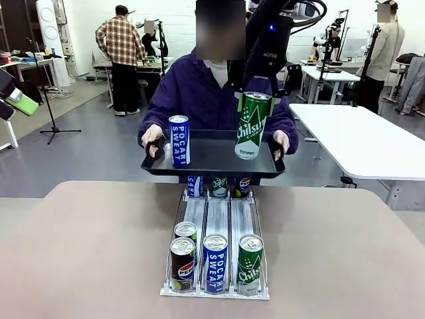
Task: Retrieve and hand over the desired beverage to the person.
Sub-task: Pick up another can of the same type that the person held from the Automatic Can Dispenser, then place the picked can on the Handle tray extended by the person.
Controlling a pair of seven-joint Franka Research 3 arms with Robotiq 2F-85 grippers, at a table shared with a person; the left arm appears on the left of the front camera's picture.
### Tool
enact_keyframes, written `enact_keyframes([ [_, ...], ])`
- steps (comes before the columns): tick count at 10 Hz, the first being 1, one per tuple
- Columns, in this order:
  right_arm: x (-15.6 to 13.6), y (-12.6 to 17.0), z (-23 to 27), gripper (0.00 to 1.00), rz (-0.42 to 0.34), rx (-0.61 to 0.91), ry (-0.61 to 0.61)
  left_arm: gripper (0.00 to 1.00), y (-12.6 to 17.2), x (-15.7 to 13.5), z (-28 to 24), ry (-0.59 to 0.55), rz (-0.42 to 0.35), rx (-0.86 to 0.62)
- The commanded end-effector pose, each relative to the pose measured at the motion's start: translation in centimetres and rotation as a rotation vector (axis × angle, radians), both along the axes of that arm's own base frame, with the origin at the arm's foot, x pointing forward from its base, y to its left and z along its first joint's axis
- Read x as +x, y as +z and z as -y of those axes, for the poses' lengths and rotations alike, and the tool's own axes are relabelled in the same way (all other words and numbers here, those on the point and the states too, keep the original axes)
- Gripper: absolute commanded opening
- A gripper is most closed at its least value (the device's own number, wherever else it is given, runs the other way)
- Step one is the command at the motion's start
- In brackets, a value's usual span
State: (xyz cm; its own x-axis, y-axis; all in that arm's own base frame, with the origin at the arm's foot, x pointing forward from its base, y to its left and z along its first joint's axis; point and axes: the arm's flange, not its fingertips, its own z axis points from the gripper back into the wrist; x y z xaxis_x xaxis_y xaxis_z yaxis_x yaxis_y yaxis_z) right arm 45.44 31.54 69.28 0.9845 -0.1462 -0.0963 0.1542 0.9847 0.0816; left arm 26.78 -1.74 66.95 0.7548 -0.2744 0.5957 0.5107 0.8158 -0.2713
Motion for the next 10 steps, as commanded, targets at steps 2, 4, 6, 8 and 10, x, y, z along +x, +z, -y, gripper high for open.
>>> enact_keyframes([
  [2, -0.47, 0.07, -0.49, 0.0, 0.011, 0.005, -0.005, 1.0, -0.08, -0.01, -0.19, -0.01, 0.002, 0.008],
  [4, -0.47, 0.07, -0.49, 0.0, 0.011, 0.005, -0.005, 1.0, -0.08, -0.01, -0.19, -0.01, 0.002, 0.008],
  [6, -0.47, 0.07, -0.49, 0.0, 0.011, 0.005, -0.005, 1.0, -0.08, -0.01, -0.19, -0.01, 0.002, 0.008],
  [8, -0.47, 0.07, -0.49, 0.0, 0.011, 0.005, -0.005, 1.0, -0.08, -0.01, -0.19, -0.01, 0.002, 0.008],
  [10, -0.47, 0.07, -0.49, 0.0, 0.011, 0.005, -0.005, 1.0, -0.08, -0.01, -0.19, -0.01, 0.002, 0.008],
])
